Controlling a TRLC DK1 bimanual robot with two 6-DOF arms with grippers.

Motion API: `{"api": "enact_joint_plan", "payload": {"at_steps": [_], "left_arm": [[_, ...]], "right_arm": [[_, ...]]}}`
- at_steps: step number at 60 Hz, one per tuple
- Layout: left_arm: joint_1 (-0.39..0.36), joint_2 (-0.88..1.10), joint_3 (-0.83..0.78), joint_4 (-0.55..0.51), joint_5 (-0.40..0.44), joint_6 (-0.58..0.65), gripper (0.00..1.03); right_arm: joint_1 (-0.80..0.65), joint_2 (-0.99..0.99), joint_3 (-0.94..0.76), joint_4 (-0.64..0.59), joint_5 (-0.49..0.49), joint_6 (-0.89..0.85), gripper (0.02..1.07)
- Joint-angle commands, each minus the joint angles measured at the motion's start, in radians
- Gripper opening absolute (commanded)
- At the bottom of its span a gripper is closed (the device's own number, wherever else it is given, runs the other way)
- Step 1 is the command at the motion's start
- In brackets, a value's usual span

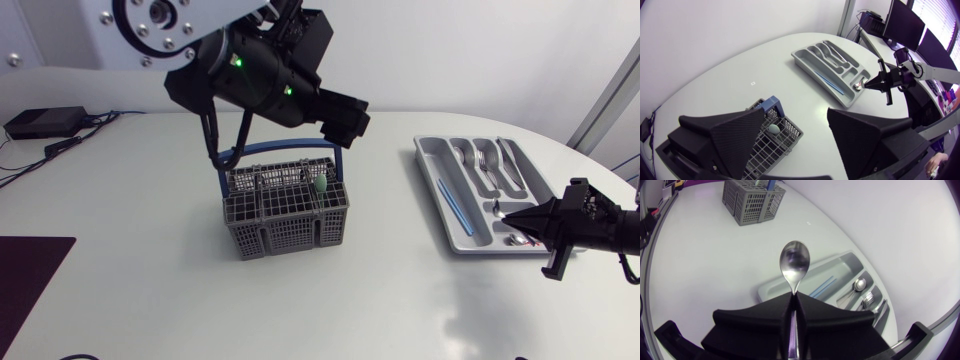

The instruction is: Unload the cutlery basket into the drawer organizer.

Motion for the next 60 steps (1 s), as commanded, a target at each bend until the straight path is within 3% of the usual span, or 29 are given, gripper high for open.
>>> {"api": "enact_joint_plan", "payload": {"at_steps": [1,16,30,60], "left_arm": [[-0.006,0.027,-0.009,-0.012,0.005,-0.006,0.86],[-0.004,0.052,0.002,-0.019,0.005,-0.003,0.87],[0.001,0.060,0.003,-0.024,0.004,-0.003,0.88],[0.005,0.087,0.022,-0.032,0.005,-0.001,0.89]], "right_arm": [[-0.043,0.104,0.072,-0.035,0.003,-0.153,0.08],[-0.098,0.283,0.210,-0.076,0.038,-0.347,0.08],[-0.107,0.407,0.259,-0.055,0.130,-0.535,0.08],[-0.079,0.461,0.264,0.120,0.217,-0.610,0.08]]}}
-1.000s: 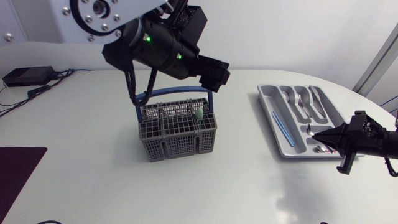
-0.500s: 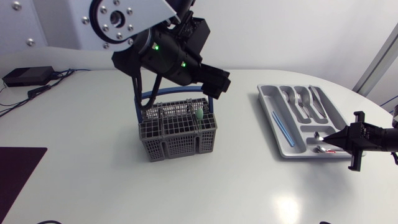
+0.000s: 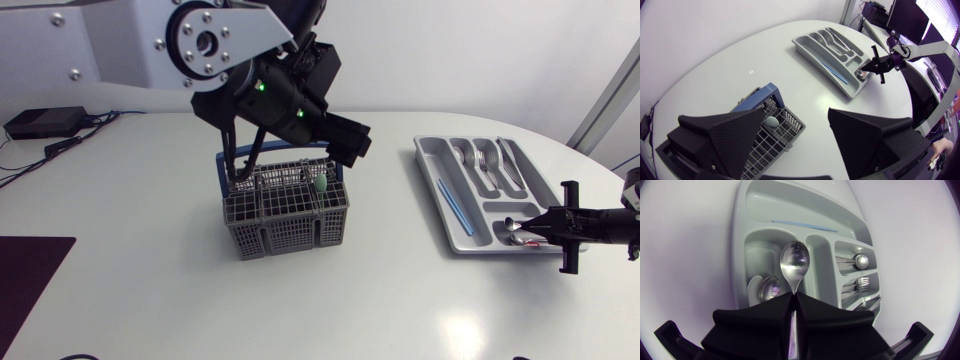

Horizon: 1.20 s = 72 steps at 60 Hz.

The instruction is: Unload the cutlery basket into the drawer organizer.

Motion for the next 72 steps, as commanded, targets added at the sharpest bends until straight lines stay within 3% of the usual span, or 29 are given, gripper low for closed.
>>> {"api": "enact_joint_plan", "payload": {"at_steps": [1,29,38,47,66,72], "left_arm": [[0.005,0.021,0.021,-0.010,0.005,-0.002,0.89],[0.005,0.035,0.034,-0.016,0.005,-0.002,0.89],[0.003,0.041,0.043,-0.021,0.005,-0.002,0.89],[0.003,0.041,0.041,-0.026,0.005,0.000,0.89],[0.002,0.039,0.040,-0.036,0.005,0.004,0.89],[0.000,0.039,0.037,-0.038,0.005,0.004,0.89]], "right_arm": [[0.011,0.028,0.019,0.012,0.014,-0.055,0.08],[0.045,0.033,0.030,0.029,0.083,-0.092,0.09],[0.044,0.020,0.012,0.044,0.091,-0.090,0.50],[0.034,-0.046,-0.004,0.030,0.079,-0.077,0.63],[0.030,-0.305,0.064,-0.281,-0.052,0.022,0.66],[0.040,-0.363,0.098,-0.434,-0.101,0.089,0.66]]}}
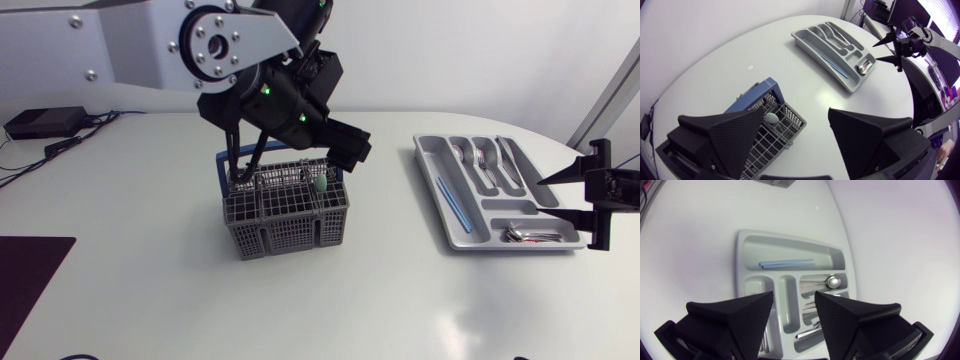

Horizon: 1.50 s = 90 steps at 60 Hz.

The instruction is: Unload the cutlery basket into the drawer organizer.

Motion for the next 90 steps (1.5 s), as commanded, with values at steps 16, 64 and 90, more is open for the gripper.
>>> {"api": "enact_joint_plan", "payload": {"at_steps": [16,64,90], "left_arm": [[0.008,0.005,0.006,-0.007,0.005,0.010,0.89],[0.106,-0.174,-0.207,0.036,0.005,0.056,0.91],[0.189,-0.305,-0.365,0.086,0.036,0.099,0.91]], "right_arm": [[0.176,-0.207,-0.024,-0.198,-0.150,0.485,0.66],[0.926,-0.310,-0.267,0.455,0.154,1.668,0.66],[1.087,-0.153,-0.197,0.587,0.320,1.906,0.66]]}}
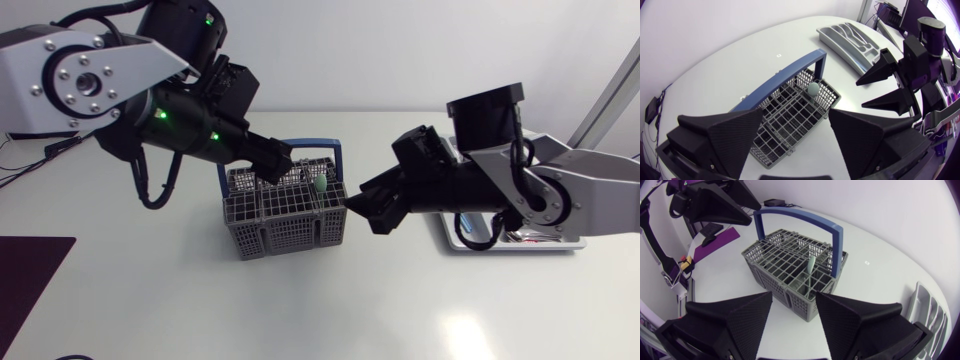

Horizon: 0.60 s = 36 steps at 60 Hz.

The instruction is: Unload the cutlery basket into the drawer organizer.

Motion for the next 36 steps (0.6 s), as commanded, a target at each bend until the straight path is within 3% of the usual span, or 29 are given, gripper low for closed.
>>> {"api": "enact_joint_plan", "payload": {"at_steps": [1,36], "left_arm": [[0.024,-0.037,-0.050,0.015,0.021,0.022,0.91],[0.119,-0.121,-0.202,0.103,0.078,0.075,0.91]], "right_arm": [[0.028,0.039,0.034,0.038,0.028,0.076,0.66],[0.102,0.196,0.154,0.095,0.195,0.254,0.61]]}}
